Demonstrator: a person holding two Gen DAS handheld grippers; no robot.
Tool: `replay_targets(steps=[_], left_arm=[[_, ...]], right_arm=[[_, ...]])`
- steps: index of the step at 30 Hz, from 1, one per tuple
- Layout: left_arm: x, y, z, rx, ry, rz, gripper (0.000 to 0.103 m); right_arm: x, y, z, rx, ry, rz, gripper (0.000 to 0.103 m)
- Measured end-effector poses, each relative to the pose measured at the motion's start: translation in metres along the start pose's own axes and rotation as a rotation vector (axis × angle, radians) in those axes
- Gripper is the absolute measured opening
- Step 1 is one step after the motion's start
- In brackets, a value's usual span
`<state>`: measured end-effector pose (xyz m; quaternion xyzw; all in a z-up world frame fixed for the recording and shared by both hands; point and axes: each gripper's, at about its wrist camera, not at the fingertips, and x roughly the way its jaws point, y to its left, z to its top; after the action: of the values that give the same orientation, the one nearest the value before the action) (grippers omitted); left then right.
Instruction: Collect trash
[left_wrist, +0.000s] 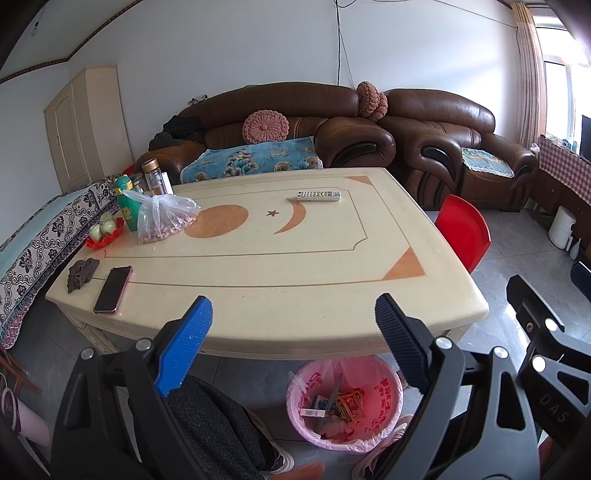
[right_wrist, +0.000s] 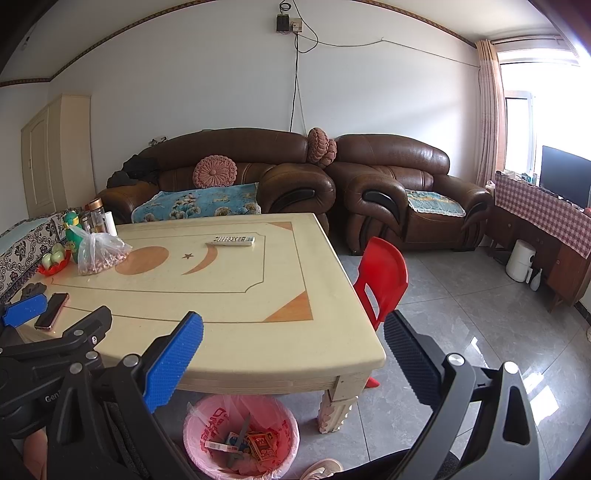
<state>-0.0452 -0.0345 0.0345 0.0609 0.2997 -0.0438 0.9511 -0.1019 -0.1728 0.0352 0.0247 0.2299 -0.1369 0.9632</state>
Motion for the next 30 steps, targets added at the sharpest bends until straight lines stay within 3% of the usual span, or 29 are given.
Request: replay_targets(steps=[14, 18, 30], left_arm=[[-0.0015, -0.0044, -0.0027, 0.005, -0.007, -0.003, 0.088], [0.0027, -0.0053, -0.0026, 0.01, 0.007, 0.014, 0.095], [0.004, -0.0074, -0.0059, 0.02, 0.013, -0.007, 0.095]], right_arm=[[0.001, -0.0015, -0.0027, 0.002, 0.001, -0.001, 0.096], [0.0008, -0.0014, -0.0036, -0.003, 0.0, -0.005, 0.096], [0.0024, -0.0059, -0.0019, 0.002, 0.006, -0.007, 0.096]])
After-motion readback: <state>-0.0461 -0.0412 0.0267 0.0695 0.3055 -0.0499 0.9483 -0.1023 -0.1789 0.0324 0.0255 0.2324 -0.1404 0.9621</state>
